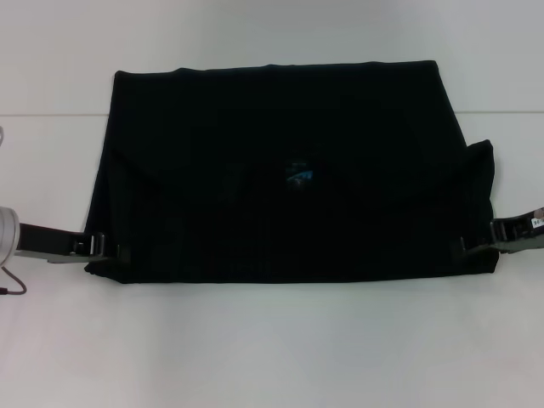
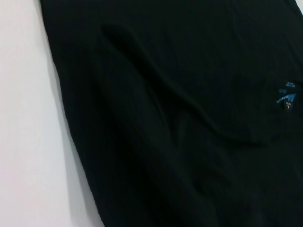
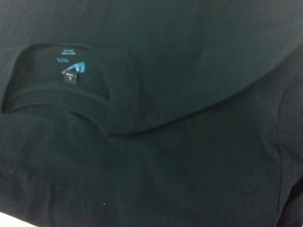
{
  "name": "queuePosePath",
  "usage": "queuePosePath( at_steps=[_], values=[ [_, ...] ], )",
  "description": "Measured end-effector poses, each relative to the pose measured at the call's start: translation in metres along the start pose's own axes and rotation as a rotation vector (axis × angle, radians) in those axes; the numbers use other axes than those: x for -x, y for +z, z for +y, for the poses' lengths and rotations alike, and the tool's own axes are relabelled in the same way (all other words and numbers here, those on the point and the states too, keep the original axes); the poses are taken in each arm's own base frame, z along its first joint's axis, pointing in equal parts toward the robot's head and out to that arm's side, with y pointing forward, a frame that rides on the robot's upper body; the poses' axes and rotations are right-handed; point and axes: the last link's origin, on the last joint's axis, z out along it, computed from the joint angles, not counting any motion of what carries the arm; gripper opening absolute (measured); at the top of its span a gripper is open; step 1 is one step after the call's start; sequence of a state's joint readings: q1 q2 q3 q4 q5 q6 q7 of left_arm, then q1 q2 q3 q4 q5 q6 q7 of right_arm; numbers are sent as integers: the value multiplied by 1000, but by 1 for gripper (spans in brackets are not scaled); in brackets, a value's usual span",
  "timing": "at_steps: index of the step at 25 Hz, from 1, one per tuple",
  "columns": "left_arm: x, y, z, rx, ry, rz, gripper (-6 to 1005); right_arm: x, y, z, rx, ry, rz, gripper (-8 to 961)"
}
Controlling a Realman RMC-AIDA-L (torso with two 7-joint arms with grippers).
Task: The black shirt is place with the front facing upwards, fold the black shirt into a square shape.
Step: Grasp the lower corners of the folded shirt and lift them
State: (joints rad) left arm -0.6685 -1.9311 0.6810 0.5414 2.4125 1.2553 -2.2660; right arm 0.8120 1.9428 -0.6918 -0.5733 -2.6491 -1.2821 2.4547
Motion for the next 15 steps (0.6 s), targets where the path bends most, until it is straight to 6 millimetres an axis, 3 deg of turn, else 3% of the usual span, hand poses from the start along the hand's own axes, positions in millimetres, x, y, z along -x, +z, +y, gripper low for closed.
queuePosePath(
  at_steps=[5, 15],
  values=[
    [0, 0, 0, 1, 1, 0, 33, -2, 3, 1, -2, -5, 6, 629],
    [-1, -1, 3, 14, 8, -9, 33, -3, 3, 2, 5, -10, 17, 196]
  ],
)
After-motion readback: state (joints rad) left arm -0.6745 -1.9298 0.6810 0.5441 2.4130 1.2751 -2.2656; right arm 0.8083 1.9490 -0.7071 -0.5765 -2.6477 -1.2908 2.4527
